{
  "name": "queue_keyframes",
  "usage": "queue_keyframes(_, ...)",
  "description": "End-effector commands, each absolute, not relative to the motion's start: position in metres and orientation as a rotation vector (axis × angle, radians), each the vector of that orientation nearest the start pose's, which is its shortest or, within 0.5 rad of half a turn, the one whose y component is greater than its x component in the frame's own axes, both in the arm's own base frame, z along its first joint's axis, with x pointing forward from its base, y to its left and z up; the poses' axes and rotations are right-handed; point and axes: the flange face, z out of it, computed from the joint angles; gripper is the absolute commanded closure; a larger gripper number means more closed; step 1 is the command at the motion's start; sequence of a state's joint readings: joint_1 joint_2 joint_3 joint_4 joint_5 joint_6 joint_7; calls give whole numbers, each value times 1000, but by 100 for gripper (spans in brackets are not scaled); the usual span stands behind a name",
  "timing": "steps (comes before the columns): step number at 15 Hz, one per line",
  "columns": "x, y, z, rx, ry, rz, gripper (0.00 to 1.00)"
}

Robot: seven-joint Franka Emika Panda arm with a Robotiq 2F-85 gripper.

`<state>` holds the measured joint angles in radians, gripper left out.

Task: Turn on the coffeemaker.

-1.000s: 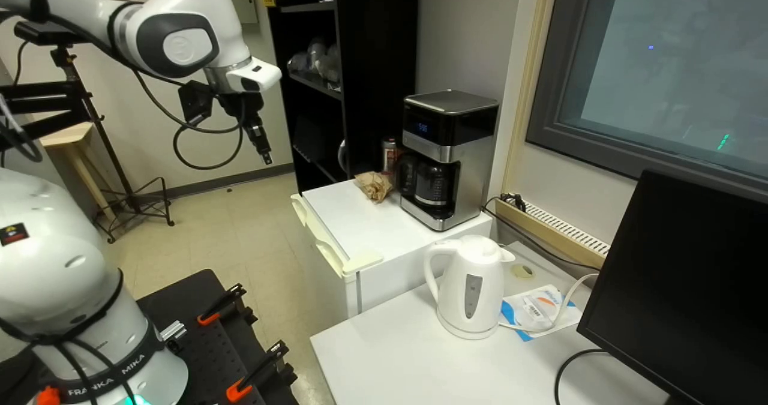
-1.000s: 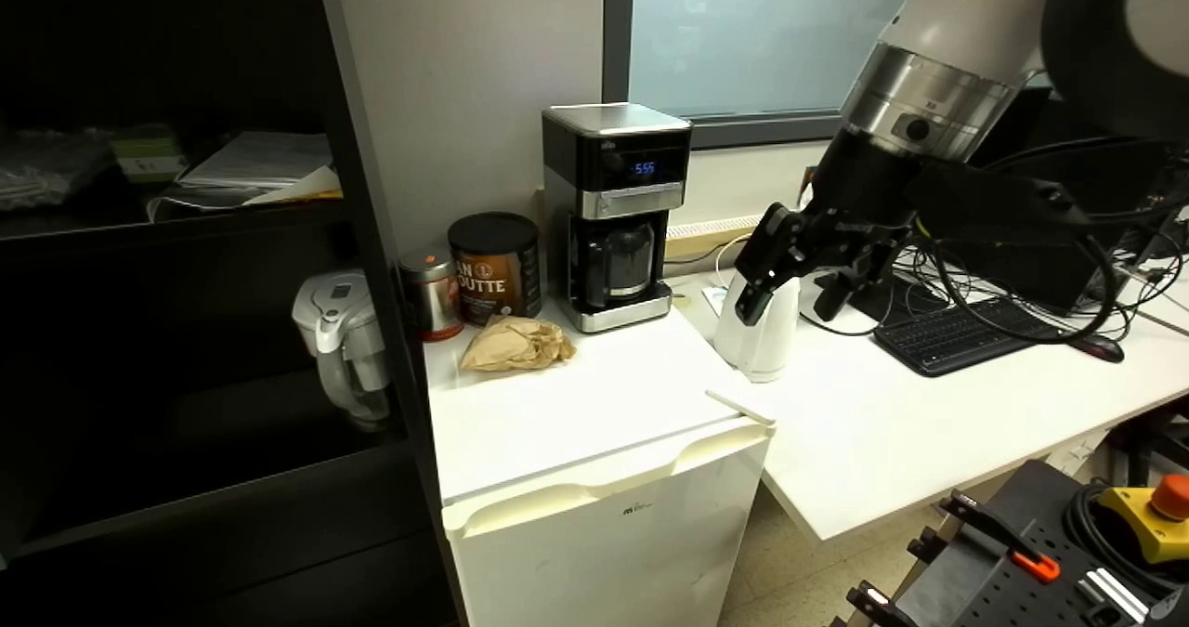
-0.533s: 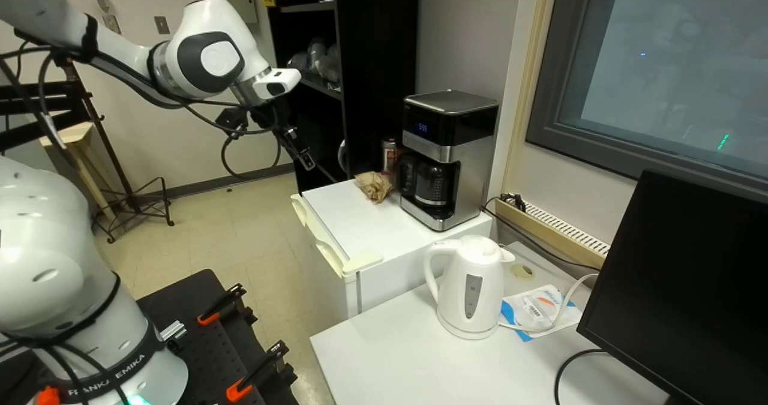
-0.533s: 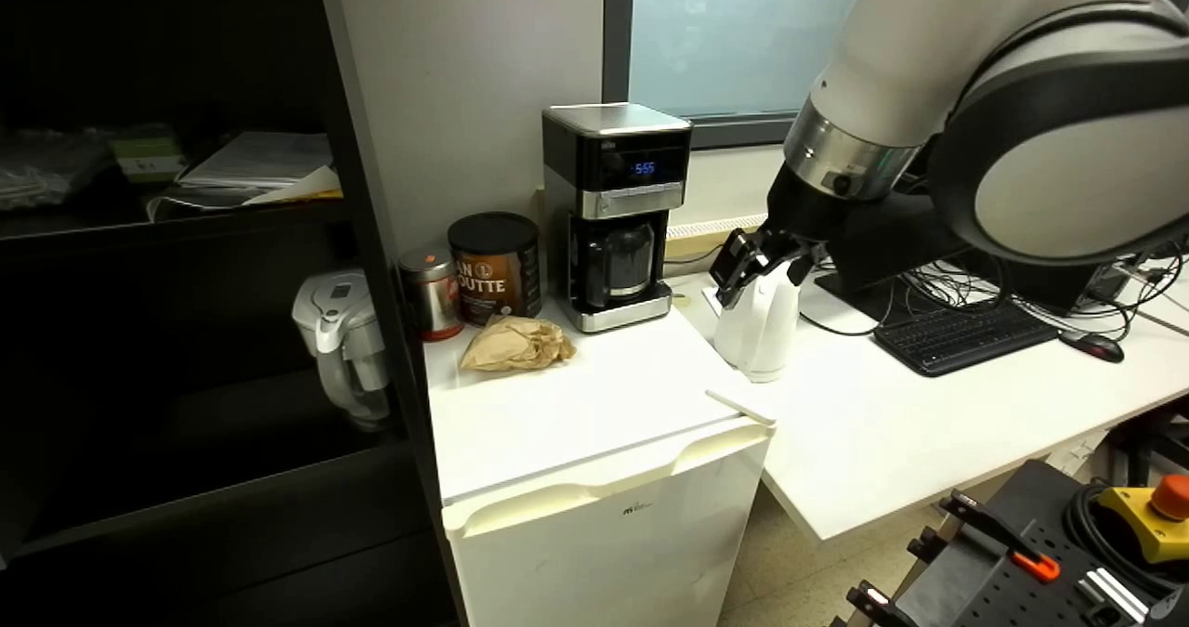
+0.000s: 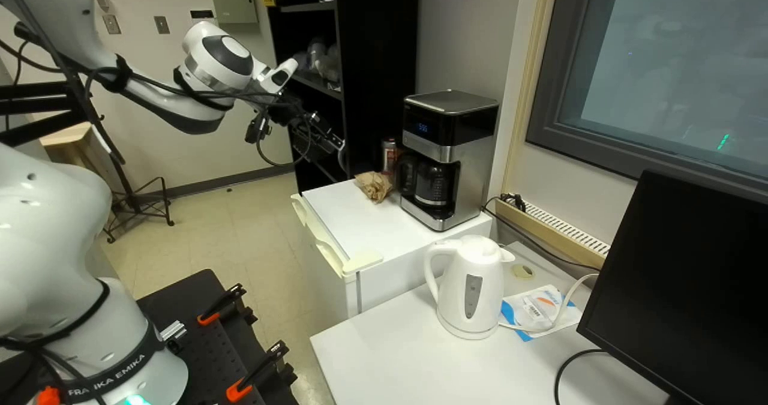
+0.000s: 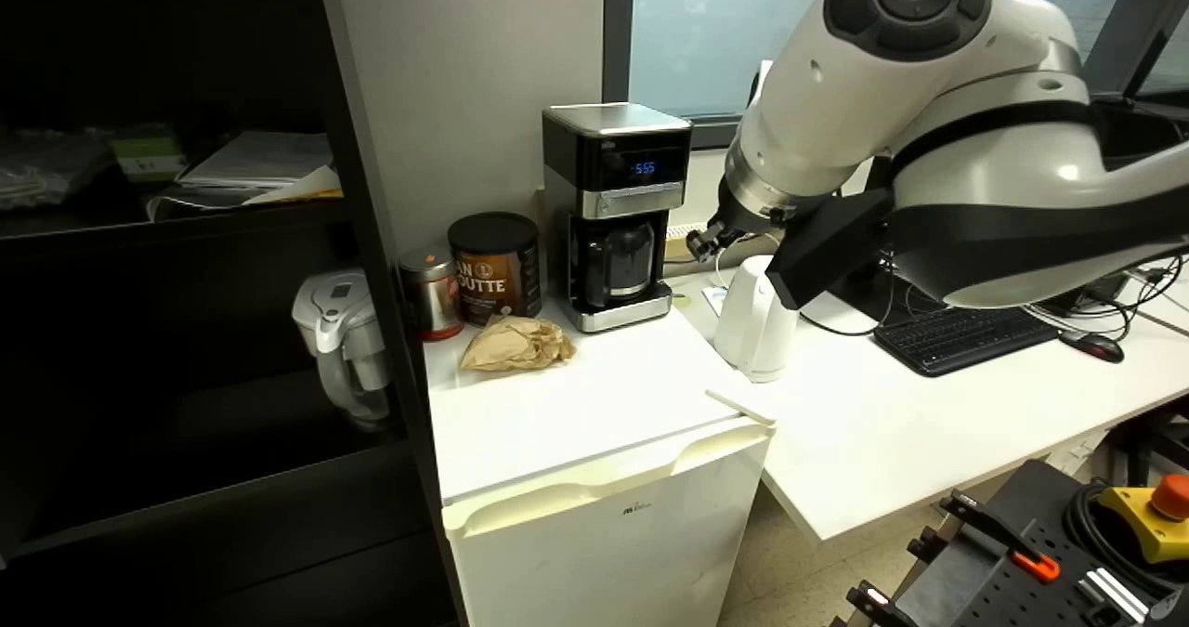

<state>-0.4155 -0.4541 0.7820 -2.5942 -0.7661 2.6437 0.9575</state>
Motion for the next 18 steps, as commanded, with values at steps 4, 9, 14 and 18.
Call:
queue_keyframes(4, 443, 187, 394, -3306, -52, -1767, 94)
queue_keyframes(9, 473, 192, 379, -3189, 74, -1942, 99)
queue_keyframes(14, 500, 196, 359, -3125, 163, -1970, 99)
queue_keyframes(18, 523, 198, 343, -3116, 217, -1967, 99)
